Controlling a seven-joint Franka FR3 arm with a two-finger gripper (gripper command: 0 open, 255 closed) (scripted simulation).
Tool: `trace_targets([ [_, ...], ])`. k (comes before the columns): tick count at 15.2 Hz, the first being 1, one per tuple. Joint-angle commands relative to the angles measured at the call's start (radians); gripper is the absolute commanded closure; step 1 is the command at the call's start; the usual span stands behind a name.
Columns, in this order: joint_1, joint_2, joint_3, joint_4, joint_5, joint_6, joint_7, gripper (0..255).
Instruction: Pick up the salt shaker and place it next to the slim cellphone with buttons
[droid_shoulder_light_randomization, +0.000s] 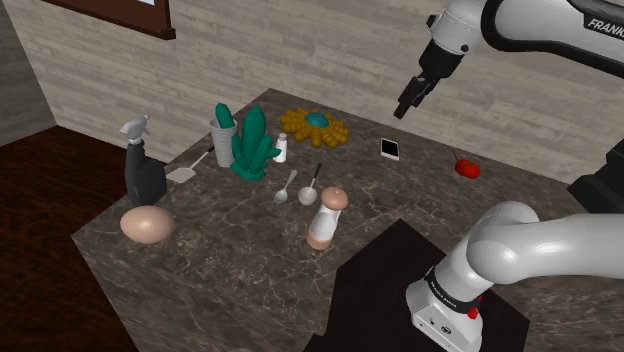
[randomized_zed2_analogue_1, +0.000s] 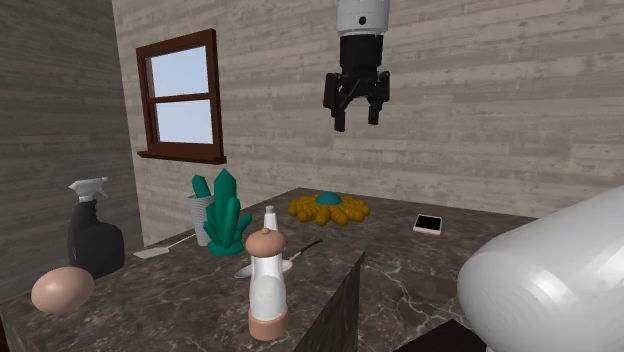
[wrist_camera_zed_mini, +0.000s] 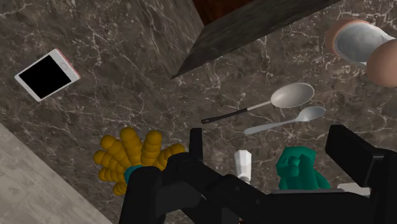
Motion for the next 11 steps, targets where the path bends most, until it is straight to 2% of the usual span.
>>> trace_targets([
  [1,0.000,0.000,0.000,0.000,0.000,0.000,0.000,0],
  [11,0.002,0.282,0.003,-0.027,0.018,0.320,0.019,0],
])
